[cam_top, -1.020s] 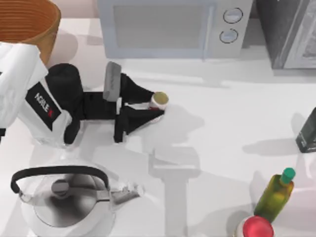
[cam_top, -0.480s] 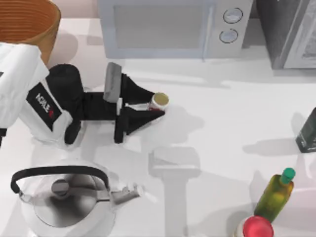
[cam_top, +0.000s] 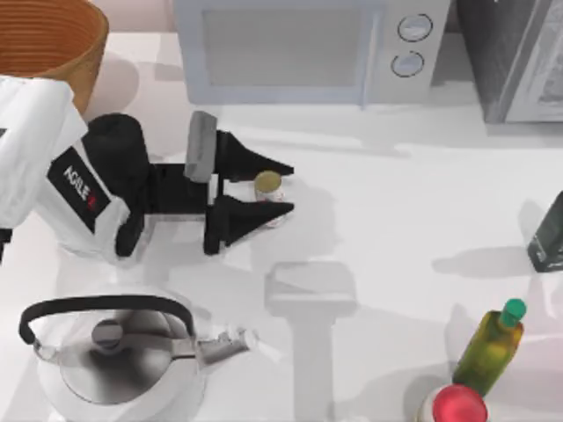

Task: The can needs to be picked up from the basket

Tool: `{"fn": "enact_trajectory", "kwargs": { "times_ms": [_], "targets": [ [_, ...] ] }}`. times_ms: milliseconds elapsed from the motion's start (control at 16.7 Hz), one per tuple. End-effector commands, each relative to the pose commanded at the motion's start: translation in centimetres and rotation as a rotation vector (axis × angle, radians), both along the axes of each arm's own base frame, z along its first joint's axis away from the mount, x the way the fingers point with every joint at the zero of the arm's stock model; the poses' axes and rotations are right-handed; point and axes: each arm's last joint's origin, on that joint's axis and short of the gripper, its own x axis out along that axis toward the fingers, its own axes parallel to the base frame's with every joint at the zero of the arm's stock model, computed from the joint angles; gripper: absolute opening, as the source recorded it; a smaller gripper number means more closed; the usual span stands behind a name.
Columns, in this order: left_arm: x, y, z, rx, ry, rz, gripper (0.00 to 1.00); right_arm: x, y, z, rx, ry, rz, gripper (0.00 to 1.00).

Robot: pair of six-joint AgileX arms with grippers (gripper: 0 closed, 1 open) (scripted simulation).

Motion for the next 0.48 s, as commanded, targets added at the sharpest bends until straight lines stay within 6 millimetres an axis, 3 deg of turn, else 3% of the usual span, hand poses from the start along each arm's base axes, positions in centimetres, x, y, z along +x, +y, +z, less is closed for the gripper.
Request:
{"fn": "enact_trajectory", "kwargs": {
  "times_ms": [120,480],
  "targets": [
    [0.00,0.00,0.00,0.000,0.000,0.000,0.98,0.00,0.00,0.00,0.000,0.000,0.000,1.00],
    [0.00,0.00,0.00,0.000,0.000,0.000,1.00,0.00,0.00,0.00,0.000,0.000,0.000,1.00]
  ]
}}
